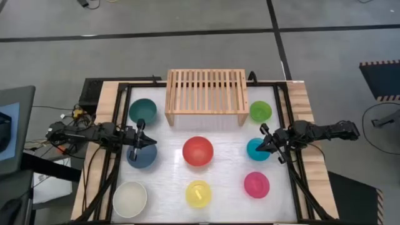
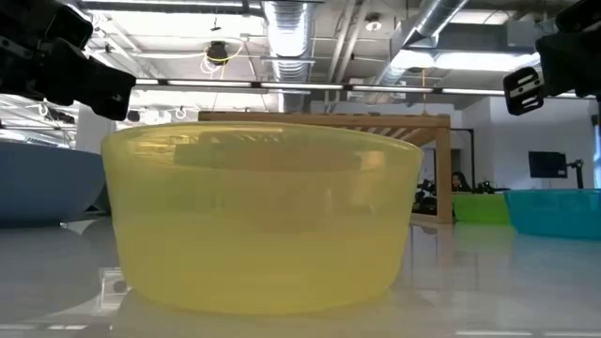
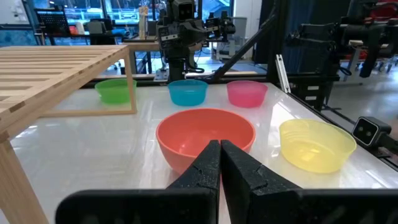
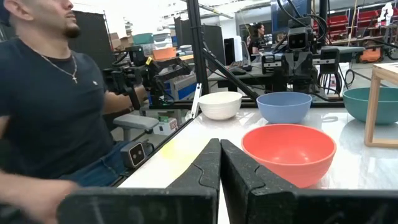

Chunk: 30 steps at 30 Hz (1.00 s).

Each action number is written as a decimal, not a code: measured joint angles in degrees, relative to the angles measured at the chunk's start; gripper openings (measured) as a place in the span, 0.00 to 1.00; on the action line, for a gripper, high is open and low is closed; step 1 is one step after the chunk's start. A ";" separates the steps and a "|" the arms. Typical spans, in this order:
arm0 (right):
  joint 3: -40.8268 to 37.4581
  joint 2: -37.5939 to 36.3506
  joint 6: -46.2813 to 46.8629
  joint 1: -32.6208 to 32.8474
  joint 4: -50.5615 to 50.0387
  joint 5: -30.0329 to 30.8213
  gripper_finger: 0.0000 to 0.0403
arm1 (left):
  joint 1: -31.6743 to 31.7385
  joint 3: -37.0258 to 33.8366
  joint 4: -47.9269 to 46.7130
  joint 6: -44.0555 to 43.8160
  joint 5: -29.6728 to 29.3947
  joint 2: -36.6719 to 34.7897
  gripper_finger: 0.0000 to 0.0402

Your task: Place and stack bowls onto a shelf

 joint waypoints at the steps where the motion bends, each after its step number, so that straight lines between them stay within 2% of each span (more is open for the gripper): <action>1: -0.02 0.00 0.00 0.00 0.00 -0.02 0.08 | -0.01 0.02 0.00 0.00 0.00 0.01 0.00; 8: -0.01 0.01 0.00 -0.01 0.00 -0.01 0.08 | -0.02 0.01 0.02 0.46 -0.07 0.01 0.00; 15: 2.09 0.04 7.64 -0.04 -0.72 -0.02 0.08 | 0.00 0.01 0.87 17.87 -4.67 -0.02 0.00; 18: 3.46 0.00 7.56 -0.09 0.08 -0.02 0.08 | -0.02 0.01 0.90 20.74 -4.75 -0.02 0.00; 24: 3.48 0.02 7.56 -0.09 -0.93 -0.02 0.08 | -0.02 0.00 0.96 12.21 -4.56 -0.02 0.00; 27: 3.48 0.02 7.54 -0.09 -1.83 -0.02 0.08 | 0.08 0.01 3.22 8.22 -6.94 -0.02 0.00; 30: 3.50 0.02 7.48 -0.09 -2.61 0.02 0.08 | 0.07 -0.01 5.86 2.95 -6.14 -0.02 0.00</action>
